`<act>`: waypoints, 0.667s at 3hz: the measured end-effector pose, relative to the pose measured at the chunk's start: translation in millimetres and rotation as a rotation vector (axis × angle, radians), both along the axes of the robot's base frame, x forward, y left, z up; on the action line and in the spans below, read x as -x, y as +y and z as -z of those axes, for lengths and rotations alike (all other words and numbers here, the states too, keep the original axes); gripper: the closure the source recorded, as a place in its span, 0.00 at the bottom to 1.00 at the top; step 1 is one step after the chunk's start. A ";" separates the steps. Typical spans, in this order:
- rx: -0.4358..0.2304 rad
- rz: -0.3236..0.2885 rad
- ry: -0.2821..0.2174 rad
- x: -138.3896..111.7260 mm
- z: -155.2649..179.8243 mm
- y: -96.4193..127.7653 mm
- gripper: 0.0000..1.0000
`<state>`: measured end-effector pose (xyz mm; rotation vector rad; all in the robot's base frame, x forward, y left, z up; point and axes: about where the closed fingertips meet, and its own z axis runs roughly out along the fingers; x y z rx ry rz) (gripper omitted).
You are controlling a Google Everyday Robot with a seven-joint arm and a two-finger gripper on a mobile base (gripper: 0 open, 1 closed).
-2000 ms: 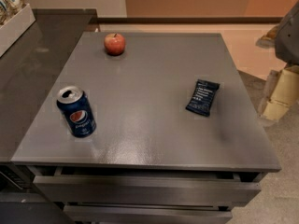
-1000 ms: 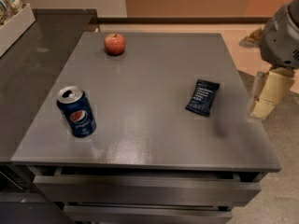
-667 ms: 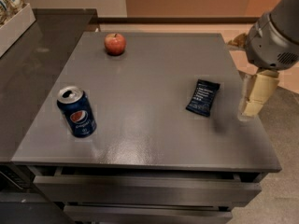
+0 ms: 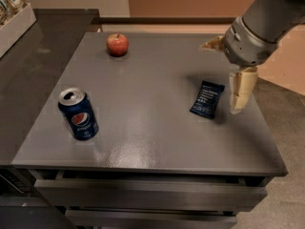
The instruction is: Move rxbar blueberry near apple
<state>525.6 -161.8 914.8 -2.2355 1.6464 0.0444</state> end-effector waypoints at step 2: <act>0.052 -0.281 0.039 -31.4 23.0 20.0 0.00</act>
Offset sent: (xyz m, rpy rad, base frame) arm 0.0370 0.0236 -0.0358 -0.1059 0.0971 0.4499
